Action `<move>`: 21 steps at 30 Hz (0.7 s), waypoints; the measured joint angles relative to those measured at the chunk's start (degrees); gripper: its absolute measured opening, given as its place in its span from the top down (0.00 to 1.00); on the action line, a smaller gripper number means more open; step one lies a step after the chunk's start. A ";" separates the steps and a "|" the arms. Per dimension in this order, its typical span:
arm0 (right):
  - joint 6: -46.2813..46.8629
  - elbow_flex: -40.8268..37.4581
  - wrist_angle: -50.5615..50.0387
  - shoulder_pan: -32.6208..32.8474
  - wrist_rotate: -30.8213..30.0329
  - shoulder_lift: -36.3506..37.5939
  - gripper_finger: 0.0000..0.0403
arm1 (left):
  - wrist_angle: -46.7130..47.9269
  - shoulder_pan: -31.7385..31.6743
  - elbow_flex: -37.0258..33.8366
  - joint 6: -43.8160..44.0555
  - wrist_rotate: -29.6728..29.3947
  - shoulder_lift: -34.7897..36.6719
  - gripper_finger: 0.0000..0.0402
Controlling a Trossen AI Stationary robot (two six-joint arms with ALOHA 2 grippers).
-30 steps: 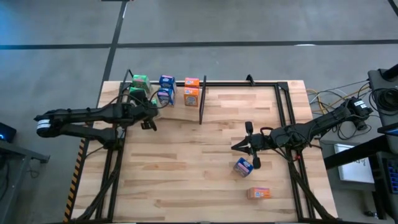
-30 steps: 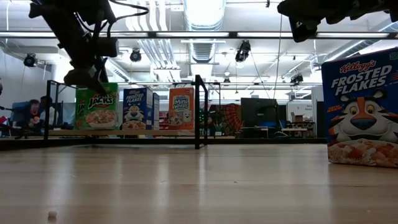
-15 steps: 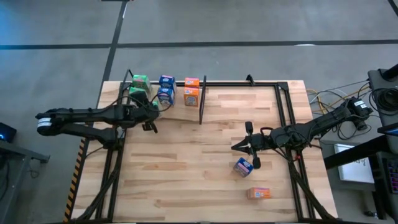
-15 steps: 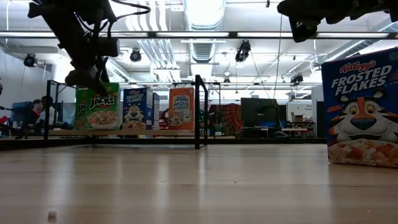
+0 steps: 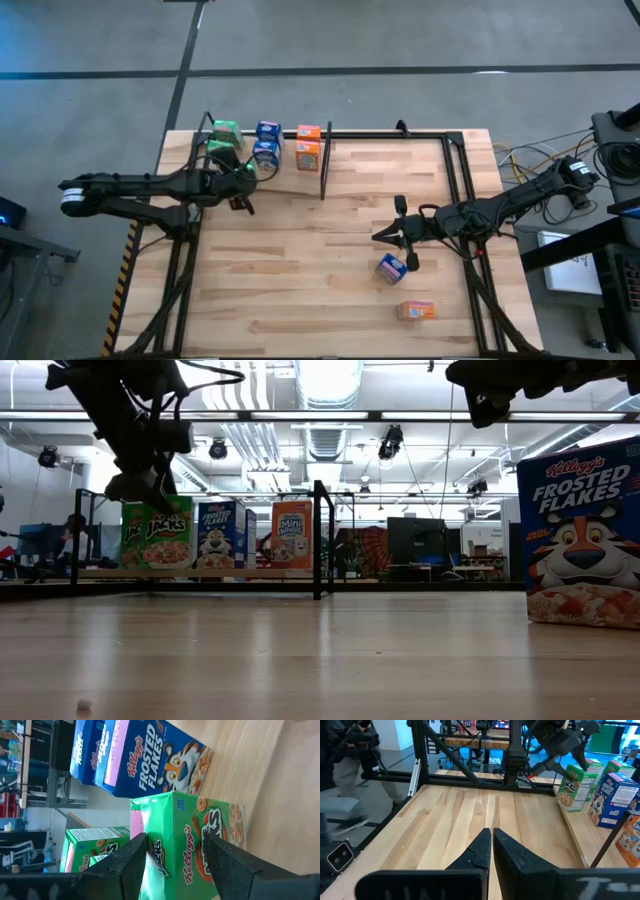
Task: Stack cereal on shelf
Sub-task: Put the green cereal box on the shelf aligned with the green cereal boxes
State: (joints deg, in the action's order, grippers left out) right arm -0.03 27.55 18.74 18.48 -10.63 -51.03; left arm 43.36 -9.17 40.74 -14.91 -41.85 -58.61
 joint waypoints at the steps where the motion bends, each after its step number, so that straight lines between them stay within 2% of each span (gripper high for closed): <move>1: 0.00 0.00 0.02 0.00 0.00 0.00 0.98 | 0.69 0.00 0.38 -0.22 -0.01 0.13 0.55; 9: 0.00 0.00 0.02 0.00 0.00 0.00 0.98 | 6.51 -0.02 6.85 -0.44 1.71 1.47 0.55; 14: -0.01 0.00 0.00 0.02 0.02 0.00 0.98 | 6.36 -0.02 10.86 2.39 3.50 1.56 0.55; 18: -0.40 0.00 0.00 0.00 0.04 0.00 0.98 | -3.13 0.00 11.21 11.74 5.82 1.32 0.56; 21: -0.79 0.00 0.00 0.01 0.04 0.00 0.98 | -4.78 0.00 11.17 21.45 5.79 0.04 0.59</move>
State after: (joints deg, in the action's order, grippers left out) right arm -0.82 27.55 18.74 18.49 -10.59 -51.03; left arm 38.58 -9.17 51.90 6.54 -36.05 -58.58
